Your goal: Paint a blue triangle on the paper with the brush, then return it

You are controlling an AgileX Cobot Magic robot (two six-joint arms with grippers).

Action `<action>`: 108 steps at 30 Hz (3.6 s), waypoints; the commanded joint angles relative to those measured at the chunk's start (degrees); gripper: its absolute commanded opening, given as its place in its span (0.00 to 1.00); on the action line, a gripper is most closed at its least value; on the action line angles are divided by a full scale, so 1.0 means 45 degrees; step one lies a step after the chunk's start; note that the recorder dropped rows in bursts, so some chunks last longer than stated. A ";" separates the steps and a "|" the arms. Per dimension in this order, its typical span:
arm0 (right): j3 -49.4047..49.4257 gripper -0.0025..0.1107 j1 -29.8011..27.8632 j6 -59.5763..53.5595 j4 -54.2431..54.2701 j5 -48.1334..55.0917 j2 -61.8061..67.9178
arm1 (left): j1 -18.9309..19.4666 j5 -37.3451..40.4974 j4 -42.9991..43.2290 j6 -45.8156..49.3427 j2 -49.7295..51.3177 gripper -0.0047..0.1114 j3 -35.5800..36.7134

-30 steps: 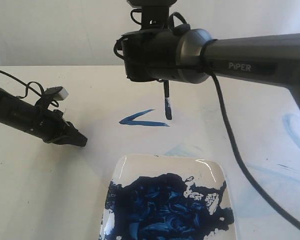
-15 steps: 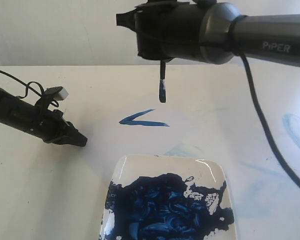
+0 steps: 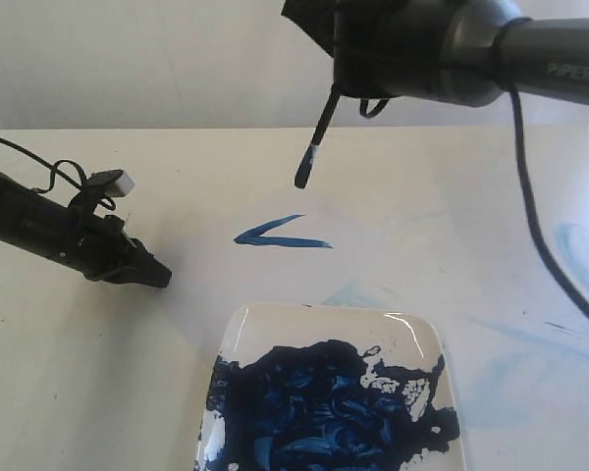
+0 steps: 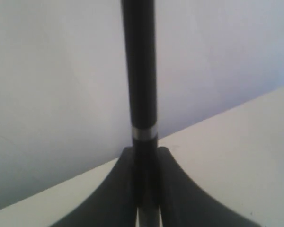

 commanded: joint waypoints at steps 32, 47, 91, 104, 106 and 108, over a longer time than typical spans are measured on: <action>-0.0045 0.02 0.0523 0.2177 -0.1622 -0.1387 0.1245 | 0.0014 0.0068 -0.0027 -0.0018 0.0023 0.04 -0.0022; -0.0045 0.02 0.0523 0.2100 -0.1238 -0.1700 0.1336 | 0.0014 0.0068 -0.0027 -0.0018 0.0023 0.04 -0.0022; 0.0090 0.02 0.0523 0.1310 -0.0514 -0.1968 0.1336 | 0.0014 0.0044 -0.0027 0.0005 0.0023 0.04 -0.0022; 0.0090 0.02 0.0546 0.0492 -0.0092 -0.2299 0.1336 | 0.0014 0.0014 -0.0027 0.0005 0.0023 0.04 -0.0022; 0.0090 0.02 0.0543 0.0463 -0.0092 -0.2316 0.1307 | 0.0014 0.0014 -0.0027 0.0005 0.0023 0.04 -0.0022; 0.0090 0.02 0.0543 0.0382 -0.0092 -0.2316 0.1307 | 0.0014 0.0014 -0.0027 0.0005 0.0023 0.04 -0.0022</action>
